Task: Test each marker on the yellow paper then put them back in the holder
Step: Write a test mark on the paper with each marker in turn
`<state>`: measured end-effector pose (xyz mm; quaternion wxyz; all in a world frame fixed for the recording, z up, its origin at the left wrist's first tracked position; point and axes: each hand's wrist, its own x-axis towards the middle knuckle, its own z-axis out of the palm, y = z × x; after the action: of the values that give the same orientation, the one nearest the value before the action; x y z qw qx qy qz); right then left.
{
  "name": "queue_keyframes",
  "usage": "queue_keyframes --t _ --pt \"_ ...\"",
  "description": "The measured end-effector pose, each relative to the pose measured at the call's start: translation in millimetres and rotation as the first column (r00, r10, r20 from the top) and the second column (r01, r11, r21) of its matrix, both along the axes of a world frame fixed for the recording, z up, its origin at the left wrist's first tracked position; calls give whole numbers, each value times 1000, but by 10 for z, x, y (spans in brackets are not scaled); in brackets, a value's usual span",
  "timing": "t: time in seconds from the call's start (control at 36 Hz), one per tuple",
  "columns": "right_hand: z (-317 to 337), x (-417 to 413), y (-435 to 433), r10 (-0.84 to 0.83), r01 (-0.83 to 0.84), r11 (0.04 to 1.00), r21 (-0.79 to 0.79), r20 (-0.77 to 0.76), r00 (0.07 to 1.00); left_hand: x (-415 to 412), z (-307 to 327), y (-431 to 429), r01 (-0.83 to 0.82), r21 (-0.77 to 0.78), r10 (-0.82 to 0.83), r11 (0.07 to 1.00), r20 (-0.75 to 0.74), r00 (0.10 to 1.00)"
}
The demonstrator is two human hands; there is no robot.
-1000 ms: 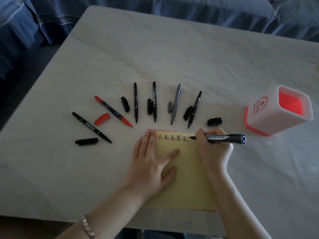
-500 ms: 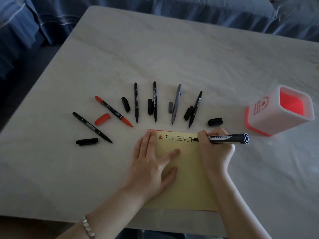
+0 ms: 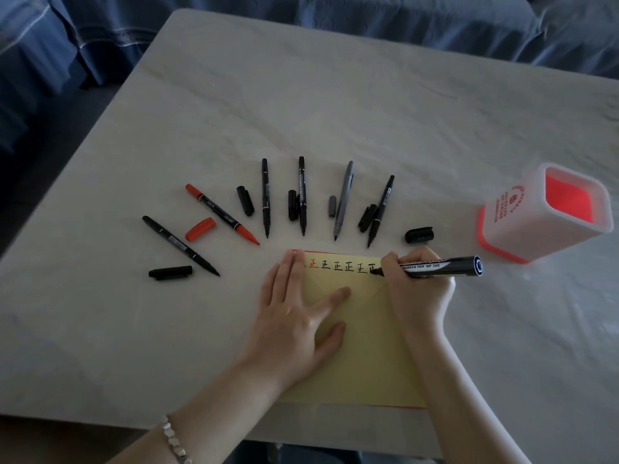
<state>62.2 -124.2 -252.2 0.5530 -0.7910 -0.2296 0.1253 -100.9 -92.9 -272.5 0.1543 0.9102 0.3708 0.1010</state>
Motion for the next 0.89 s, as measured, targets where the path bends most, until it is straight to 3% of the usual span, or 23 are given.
queue_keyframes --t 0.33,0.61,0.81,0.89 --pt "-35 40 -8 -104 107 994 -35 68 992 7 -5 1 -6 4 6 1000 -13 1000" --pt "112 202 -65 -157 189 975 115 -243 957 5 -8 -4 3 24 -2 1000 -46 999" --pt "333 520 -241 -34 23 997 -71 -151 988 2 14 -6 18 34 -17 999 -40 999" --pt "436 577 -278 14 -36 994 -102 -206 979 8 17 -11 51 52 -49 997 -45 998"
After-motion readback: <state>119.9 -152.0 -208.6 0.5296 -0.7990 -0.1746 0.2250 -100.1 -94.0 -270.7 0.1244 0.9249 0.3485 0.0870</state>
